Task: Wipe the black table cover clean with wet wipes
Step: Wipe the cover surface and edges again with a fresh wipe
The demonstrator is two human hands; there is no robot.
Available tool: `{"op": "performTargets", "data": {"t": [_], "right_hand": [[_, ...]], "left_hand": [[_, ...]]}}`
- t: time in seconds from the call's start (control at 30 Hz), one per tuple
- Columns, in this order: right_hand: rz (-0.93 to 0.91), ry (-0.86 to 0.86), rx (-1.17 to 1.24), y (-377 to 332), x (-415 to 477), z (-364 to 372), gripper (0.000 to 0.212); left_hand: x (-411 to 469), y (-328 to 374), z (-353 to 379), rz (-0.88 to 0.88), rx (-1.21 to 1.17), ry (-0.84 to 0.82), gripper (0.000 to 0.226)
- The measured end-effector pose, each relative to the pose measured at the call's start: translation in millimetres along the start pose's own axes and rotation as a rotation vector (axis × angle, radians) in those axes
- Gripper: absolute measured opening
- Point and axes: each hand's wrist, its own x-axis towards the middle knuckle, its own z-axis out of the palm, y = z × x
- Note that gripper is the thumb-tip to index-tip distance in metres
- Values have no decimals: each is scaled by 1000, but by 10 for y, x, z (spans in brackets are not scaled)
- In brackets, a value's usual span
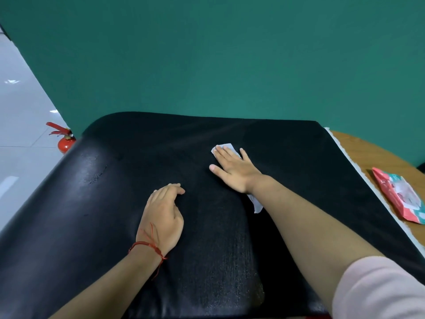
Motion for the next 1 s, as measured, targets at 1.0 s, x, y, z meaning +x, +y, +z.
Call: {"op": "performTargets", "data": {"t": [1.0], "right_hand": [[-632,-47,-80,-1630,-2163,595,91]], "left_hand": [[16,149,-260,-325,-487,57,41]]}}
